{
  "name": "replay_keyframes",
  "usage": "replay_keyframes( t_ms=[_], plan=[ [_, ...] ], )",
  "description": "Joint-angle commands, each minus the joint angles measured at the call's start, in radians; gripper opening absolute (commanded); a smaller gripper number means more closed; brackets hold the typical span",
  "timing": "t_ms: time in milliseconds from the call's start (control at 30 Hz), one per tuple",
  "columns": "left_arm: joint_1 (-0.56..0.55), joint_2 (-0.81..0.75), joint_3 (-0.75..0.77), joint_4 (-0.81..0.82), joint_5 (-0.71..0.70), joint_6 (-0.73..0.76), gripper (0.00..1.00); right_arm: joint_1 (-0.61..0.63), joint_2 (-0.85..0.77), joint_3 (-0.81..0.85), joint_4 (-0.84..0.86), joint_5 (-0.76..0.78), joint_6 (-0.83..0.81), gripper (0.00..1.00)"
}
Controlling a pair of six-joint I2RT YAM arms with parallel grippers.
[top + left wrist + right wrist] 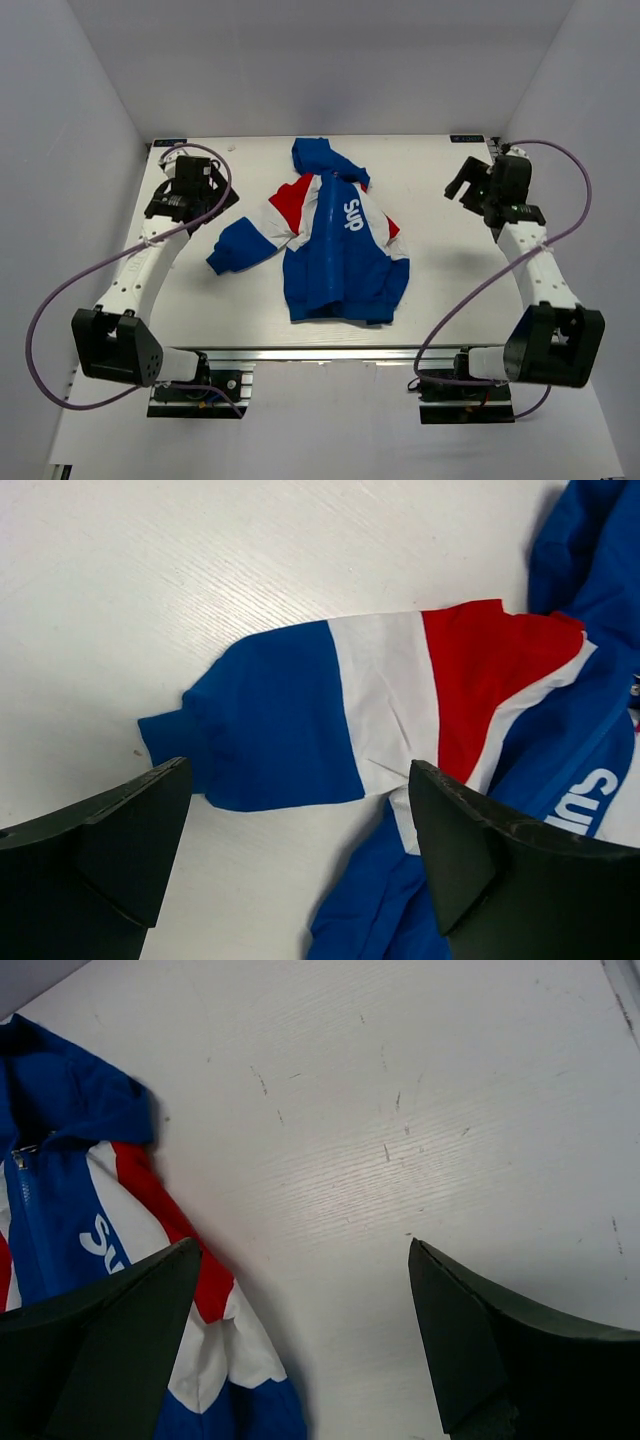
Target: Zip up the jacket
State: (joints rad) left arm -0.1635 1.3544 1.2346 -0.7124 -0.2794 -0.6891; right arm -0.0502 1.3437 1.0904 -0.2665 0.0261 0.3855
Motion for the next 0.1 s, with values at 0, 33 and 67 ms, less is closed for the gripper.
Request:
replay_keyframes(
  t_ms=[0,33,67],
  plan=[
    [-0.004,-0.093,-0.013,0.01,-0.017,-0.01,0.98,-0.004,-0.069,-0.049,0.001,0.061,0.018,0.89],
    [-0.004,-0.104,-0.026,0.016,-0.02,-0.016,0.98,-0.005,-0.078,-0.06,0.021,0.051,0.018,0.89],
    [-0.002,-0.113,-0.046,0.024,-0.024,-0.023,0.98,-0.005,-0.084,-0.066,0.029,0.031,0.018,0.89]
  ],
)
